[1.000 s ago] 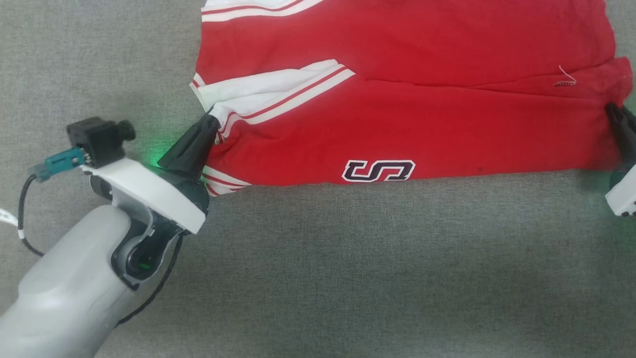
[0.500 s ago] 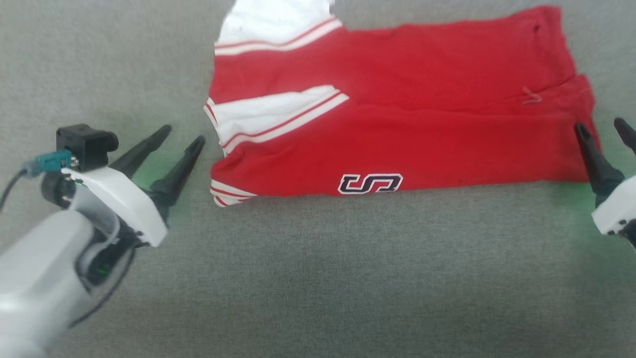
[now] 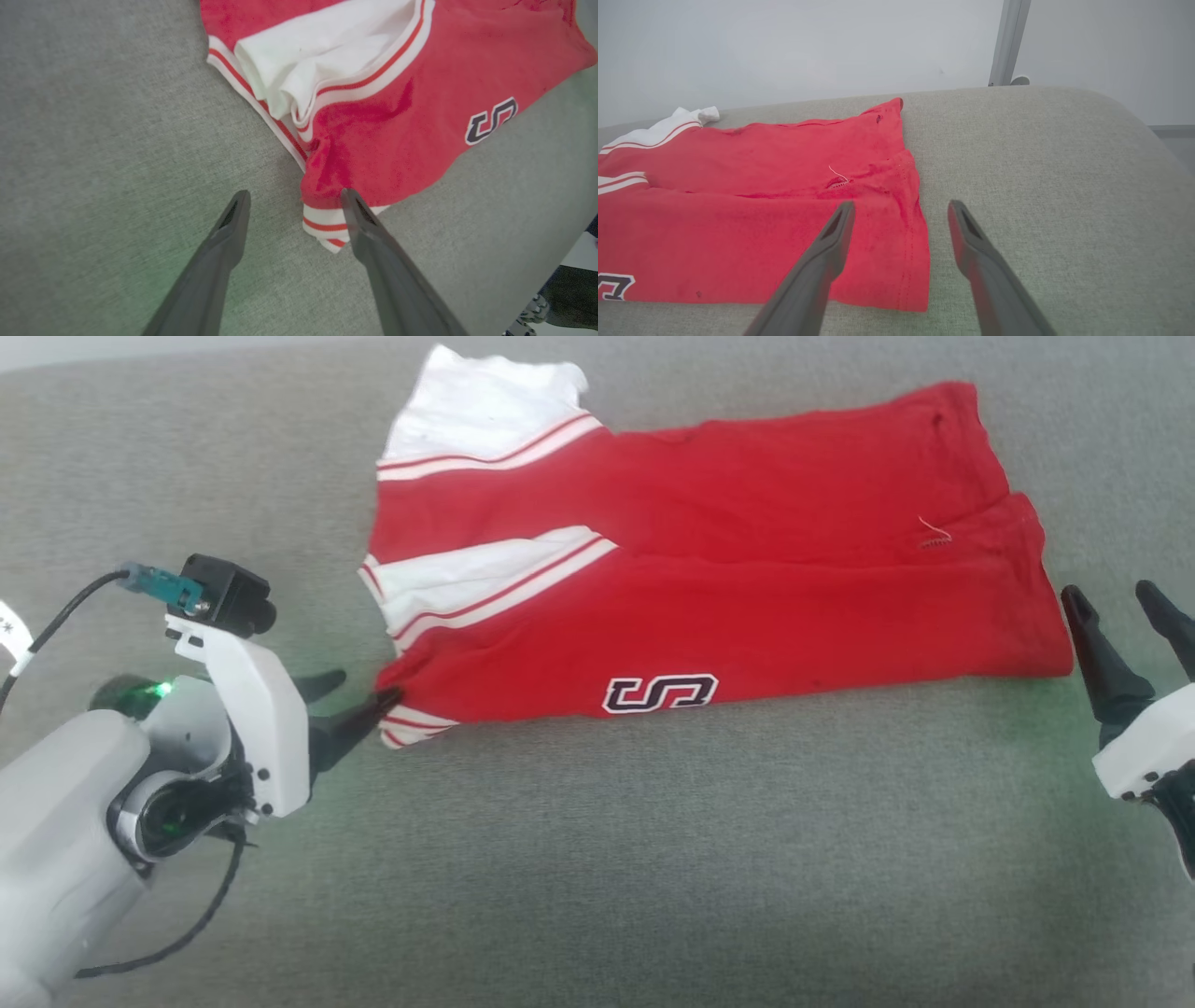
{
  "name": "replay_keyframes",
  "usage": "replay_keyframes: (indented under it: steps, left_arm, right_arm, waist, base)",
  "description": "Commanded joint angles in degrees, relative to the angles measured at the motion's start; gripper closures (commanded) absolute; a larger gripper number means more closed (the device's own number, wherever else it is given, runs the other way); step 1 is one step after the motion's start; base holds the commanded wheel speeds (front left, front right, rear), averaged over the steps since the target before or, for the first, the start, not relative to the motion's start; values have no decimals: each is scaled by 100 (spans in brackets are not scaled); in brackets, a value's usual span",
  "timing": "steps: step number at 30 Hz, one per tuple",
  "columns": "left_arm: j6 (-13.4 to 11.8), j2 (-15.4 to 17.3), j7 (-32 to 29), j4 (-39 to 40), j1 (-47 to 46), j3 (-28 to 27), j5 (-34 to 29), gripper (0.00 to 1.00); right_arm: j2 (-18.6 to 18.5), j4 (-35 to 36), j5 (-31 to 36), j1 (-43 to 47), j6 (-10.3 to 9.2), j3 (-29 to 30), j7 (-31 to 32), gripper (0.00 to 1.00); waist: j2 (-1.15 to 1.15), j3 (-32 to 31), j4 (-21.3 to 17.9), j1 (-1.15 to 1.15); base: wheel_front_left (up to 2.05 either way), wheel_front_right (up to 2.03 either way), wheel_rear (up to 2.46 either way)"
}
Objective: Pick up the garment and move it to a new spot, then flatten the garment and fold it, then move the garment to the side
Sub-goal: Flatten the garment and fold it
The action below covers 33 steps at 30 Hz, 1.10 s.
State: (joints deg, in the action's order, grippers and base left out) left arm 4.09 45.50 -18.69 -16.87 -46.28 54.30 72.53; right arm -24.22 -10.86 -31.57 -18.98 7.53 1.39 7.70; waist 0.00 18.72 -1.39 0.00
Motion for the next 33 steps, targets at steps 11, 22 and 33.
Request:
replay_keyframes:
  steps: [11,22,33]
  left_arm:
    - [-77,-98,-1221,-66,19,180,809,5]
    - [116,-250,-1249,-185,-67,248,725,100]
    - [204,-506,-1005,-119,-348,251,461,100]
  right_arm:
    - [124,191,13,-47,-9,31,63,0]
    - [-356,312,156,-291,-9,-573,730,0]
    - [-1069,-154,-281,-1125,-9,-1441,2706,0]
  waist:
    - [0,404,-430,0]
    - [0,515,-479,0]
    - [0,777,-184,0]
  base:
    - [0,0,0]
    - [0,0,0]
    - [0,0,0]
